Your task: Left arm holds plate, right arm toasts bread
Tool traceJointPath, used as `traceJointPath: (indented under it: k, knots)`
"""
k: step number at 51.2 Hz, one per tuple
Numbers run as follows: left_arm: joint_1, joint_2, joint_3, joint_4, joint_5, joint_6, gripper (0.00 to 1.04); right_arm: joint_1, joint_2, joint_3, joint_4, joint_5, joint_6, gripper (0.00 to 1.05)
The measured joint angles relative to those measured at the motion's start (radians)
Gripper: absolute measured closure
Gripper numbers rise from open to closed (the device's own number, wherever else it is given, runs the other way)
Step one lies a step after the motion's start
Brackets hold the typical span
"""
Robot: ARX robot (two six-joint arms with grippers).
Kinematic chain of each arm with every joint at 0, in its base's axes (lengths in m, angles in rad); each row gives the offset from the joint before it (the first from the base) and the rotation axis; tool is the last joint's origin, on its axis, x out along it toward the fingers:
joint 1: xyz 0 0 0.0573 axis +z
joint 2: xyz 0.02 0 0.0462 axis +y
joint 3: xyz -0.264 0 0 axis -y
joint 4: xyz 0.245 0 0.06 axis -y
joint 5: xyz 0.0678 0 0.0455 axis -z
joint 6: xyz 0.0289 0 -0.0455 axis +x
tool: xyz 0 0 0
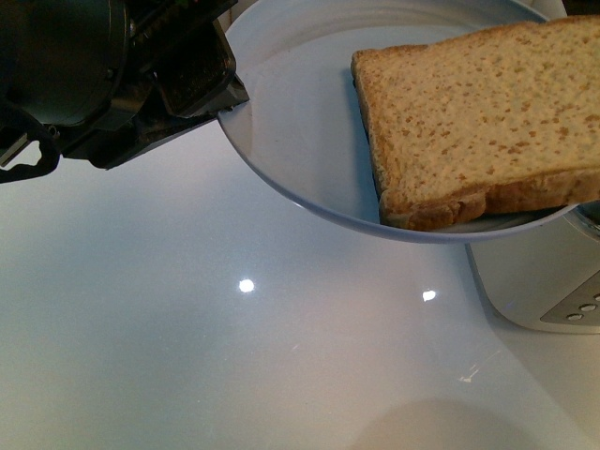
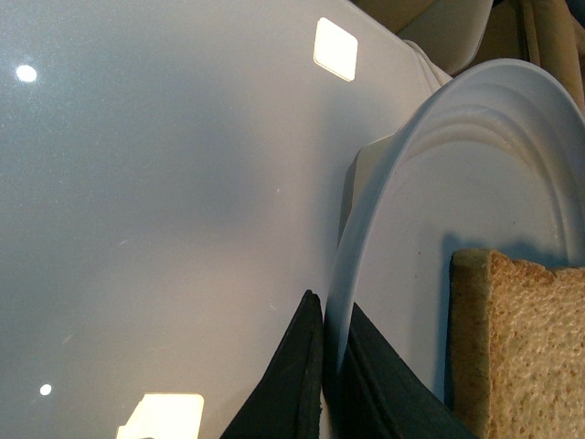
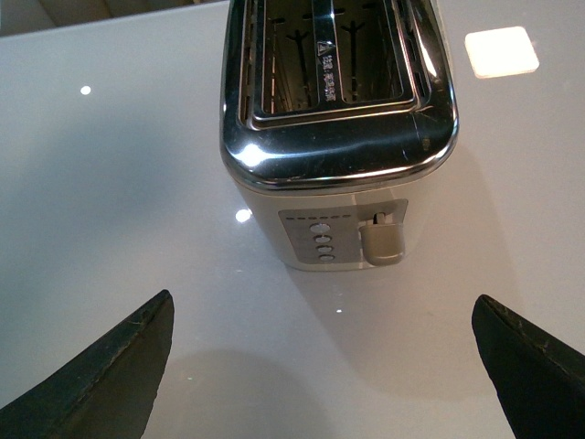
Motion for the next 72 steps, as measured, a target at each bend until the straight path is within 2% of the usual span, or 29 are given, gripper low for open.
traceJointPath:
  k: [3, 8, 22, 28, 35, 72]
  knots:
    - [0.000, 0.000, 0.000, 0.000, 0.001, -0.001, 1.02, -0.034, 0.035, 0.026, -0.003, -0.055, 0.043, 0.09]
    - [0.000, 0.000, 0.000, 0.000, 0.000, -0.001, 1.02, -0.031, 0.094, 0.072, -0.006, -0.124, 0.132, 0.09]
    - [0.000, 0.000, 0.000, 0.000, 0.000, -0.002, 1.02, 0.103, 0.227, 0.133, 0.082, -0.207, 0.419, 0.09]
    - [0.000, 0.000, 0.000, 0.000, 0.000, -0.002, 1.02, 0.157, 0.287, 0.133, 0.169, -0.254, 0.567, 0.09]
    - [0.000, 0.000, 0.000, 0.000, 0.000, -0.002, 1.02, 0.200, 0.328, 0.132, 0.249, -0.264, 0.690, 0.09]
    - [0.000, 0.000, 0.000, 0.000, 0.000, -0.002, 1.02, 0.311, 0.505, 0.123, 0.500, -0.256, 0.897, 0.09]
